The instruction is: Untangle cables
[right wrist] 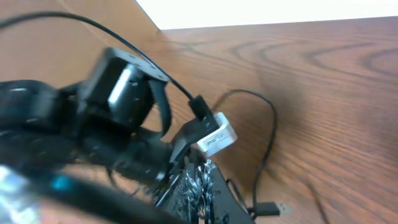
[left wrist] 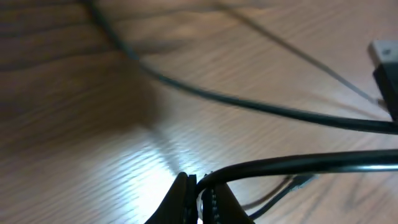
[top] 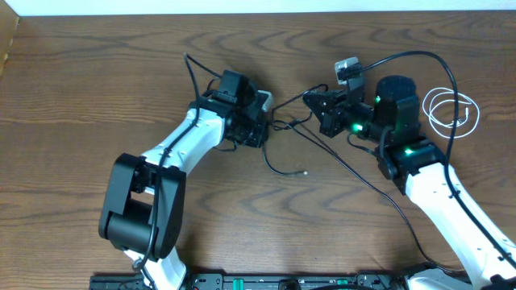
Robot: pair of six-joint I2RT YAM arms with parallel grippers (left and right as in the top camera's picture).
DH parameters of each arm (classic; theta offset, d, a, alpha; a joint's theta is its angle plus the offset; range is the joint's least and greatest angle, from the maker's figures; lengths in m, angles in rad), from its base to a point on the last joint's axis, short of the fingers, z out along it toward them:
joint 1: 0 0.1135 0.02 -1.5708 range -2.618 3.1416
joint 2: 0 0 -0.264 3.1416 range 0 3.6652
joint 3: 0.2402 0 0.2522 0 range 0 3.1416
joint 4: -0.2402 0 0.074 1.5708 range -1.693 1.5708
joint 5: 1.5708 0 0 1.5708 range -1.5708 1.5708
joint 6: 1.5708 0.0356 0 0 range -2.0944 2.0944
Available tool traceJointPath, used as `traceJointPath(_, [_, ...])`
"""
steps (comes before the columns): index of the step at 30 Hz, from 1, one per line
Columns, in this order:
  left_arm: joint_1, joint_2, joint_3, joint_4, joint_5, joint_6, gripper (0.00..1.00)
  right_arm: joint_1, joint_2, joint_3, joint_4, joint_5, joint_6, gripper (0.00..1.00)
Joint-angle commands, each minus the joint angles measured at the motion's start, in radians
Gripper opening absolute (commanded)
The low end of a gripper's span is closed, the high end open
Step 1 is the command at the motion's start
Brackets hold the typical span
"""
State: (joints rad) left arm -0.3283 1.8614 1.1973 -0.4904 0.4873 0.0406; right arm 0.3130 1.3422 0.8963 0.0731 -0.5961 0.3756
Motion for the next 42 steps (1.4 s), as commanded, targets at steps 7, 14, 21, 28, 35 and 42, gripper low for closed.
traceJointPath(7, [0.162,0.002,-0.003,-0.038,-0.029,-0.074,0.07,-0.072,-0.197,0.005,0.031,-0.066,0.047,0.01])
traceJointPath(14, [0.295,0.002,-0.003,-0.082,-0.071,-0.18,0.08,-0.115,-0.301,0.005,0.05,-0.04,0.046,0.01])
traceJointPath(21, [0.404,0.002,-0.003,-0.111,-0.085,-0.262,0.07,-0.138,-0.344,0.005,0.124,-0.028,0.047,0.01])
traceJointPath(28, [0.414,0.002,-0.023,-0.108,-0.086,-0.263,0.07,-0.139,-0.336,0.005,0.188,-0.021,-0.023,0.01])
traceJointPath(35, [0.414,0.002,-0.035,-0.098,-0.089,-0.26,0.08,-0.202,-0.273,0.005,0.026,0.182,-0.06,0.01])
traceJointPath(42, [0.414,0.002,-0.036,-0.095,-0.089,-0.259,0.08,-0.4,-0.154,0.005,-0.003,0.159,0.029,0.01])
